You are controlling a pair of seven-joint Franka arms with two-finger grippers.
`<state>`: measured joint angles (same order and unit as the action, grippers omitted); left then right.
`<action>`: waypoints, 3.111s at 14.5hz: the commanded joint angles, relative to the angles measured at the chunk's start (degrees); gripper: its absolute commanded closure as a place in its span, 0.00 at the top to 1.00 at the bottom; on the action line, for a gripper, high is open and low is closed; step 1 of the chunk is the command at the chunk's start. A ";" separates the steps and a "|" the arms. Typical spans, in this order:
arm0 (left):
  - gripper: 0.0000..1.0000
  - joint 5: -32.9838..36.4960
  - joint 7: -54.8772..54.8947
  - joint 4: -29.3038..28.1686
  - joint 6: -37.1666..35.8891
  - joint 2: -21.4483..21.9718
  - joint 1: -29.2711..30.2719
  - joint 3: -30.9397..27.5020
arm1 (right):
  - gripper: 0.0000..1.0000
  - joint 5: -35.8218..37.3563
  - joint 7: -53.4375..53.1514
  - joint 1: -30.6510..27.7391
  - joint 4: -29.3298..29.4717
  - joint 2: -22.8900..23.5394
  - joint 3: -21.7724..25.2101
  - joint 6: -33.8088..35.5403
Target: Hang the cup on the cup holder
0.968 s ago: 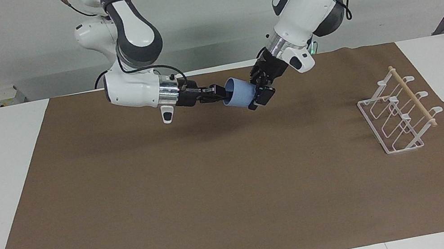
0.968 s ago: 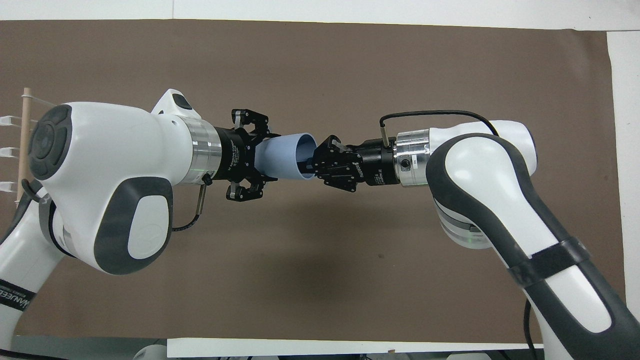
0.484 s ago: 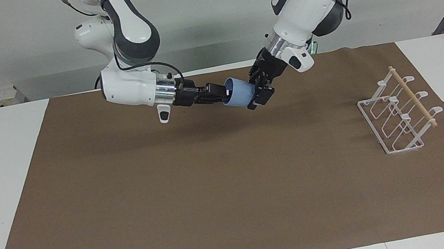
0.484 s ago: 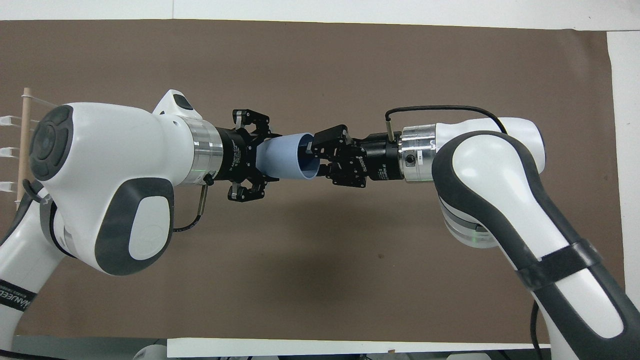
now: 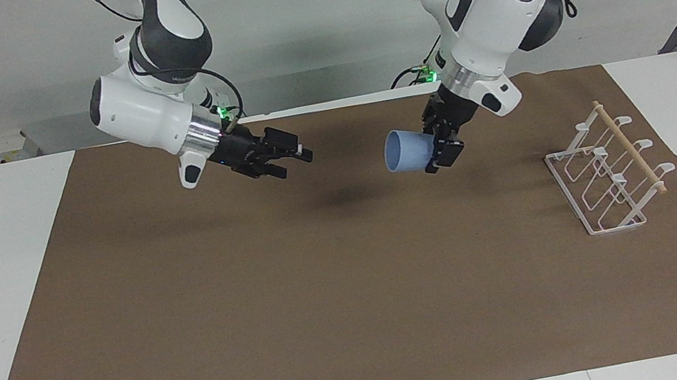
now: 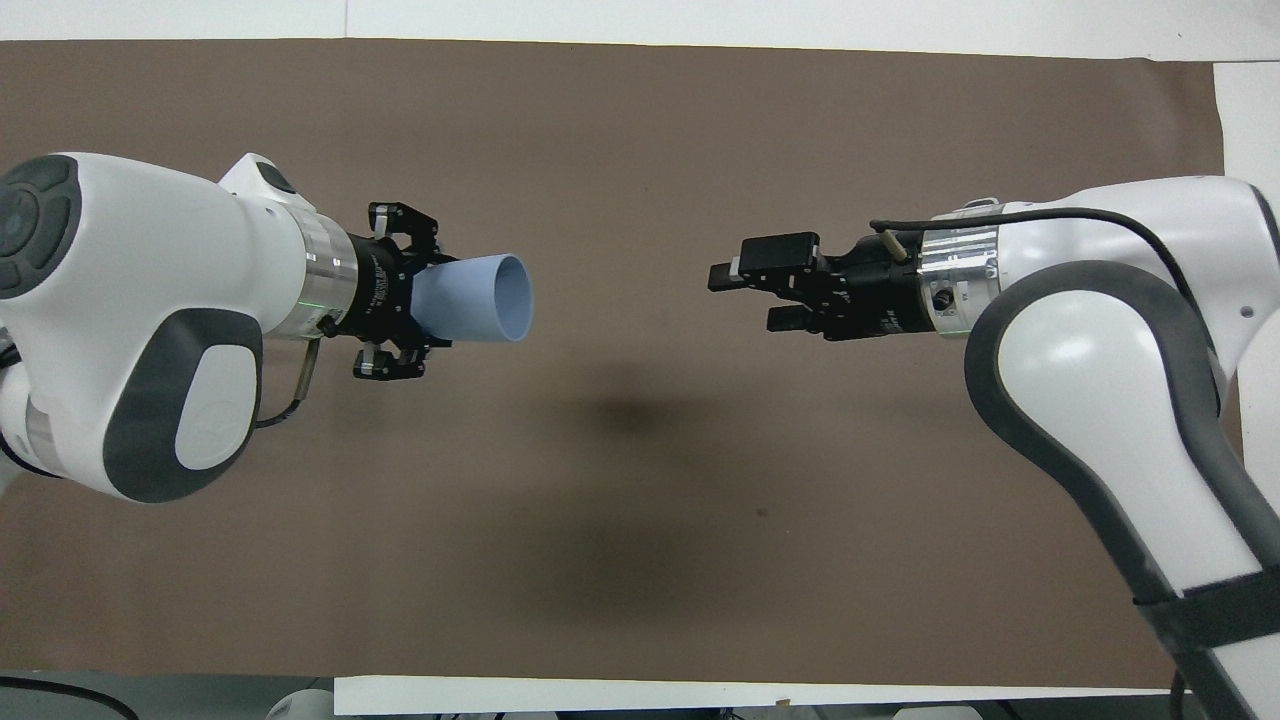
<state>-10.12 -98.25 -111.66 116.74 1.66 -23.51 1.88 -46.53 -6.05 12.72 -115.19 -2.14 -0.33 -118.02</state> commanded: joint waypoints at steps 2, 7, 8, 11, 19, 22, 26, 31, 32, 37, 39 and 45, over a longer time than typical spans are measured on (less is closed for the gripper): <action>0.39 21.22 -2.56 0.75 -7.57 0.63 2.68 0.23 | 0.99 16.61 -0.19 -5.15 -0.04 -0.32 -0.47 0.33; 0.39 48.11 -3.43 0.74 -7.50 0.28 7.42 0.23 | 0.99 38.65 -0.36 -9.47 8.46 0.03 -0.55 8.12; 0.39 53.22 -4.31 0.74 -7.23 -0.16 7.95 0.23 | 0.99 42.37 -0.63 -9.56 11.54 0.30 -0.55 12.07; 0.39 69.48 -12.47 2.23 -8.10 -5.24 9.01 0.23 | 0.99 49.41 -0.46 -12.36 20.15 0.56 -0.46 23.77; 0.39 90.69 -13.02 2.33 -6.09 -10.52 10.77 0.23 | 0.99 50.67 1.47 -16.05 26.60 1.08 -0.55 36.80; 0.39 92.82 -13.11 1.98 -6.79 -12.21 10.77 0.31 | 0.99 49.44 2.01 -17.21 26.60 1.44 -1.17 38.74; 0.39 90.98 -13.28 -0.92 -8.37 -11.33 9.98 0.58 | 0.99 49.52 2.01 -17.82 26.60 0.91 -1.26 38.83; 0.39 90.62 -13.46 -3.38 -6.70 -10.45 11.90 0.66 | 0.99 49.79 1.74 -17.21 26.07 0.21 -1.00 38.74; 0.39 90.54 -13.46 -4.17 -5.66 -10.10 12.09 0.67 | 0.99 50.13 2.00 -17.03 25.81 0.21 -0.65 38.65; 0.39 88.51 -13.72 -6.72 -2.93 -9.39 12.09 0.75 | 0.99 50.41 4.12 -17.12 25.72 0.12 0.76 38.48; 0.39 87.81 -13.72 -8.21 -2.40 -8.78 12.00 0.67 | 0.99 50.40 4.03 -17.12 25.63 0.12 0.77 38.83; 0.47 87.81 -13.63 -9.54 1.38 -8.25 13.49 0.58 | 0.99 50.31 4.12 -17.12 24.75 -0.05 0.68 38.83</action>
<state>78.24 -111.61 -118.95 115.43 -8.67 -11.43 1.98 3.93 -3.09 -3.75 -89.59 -1.52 0.75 -79.65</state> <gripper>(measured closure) 0.260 0.004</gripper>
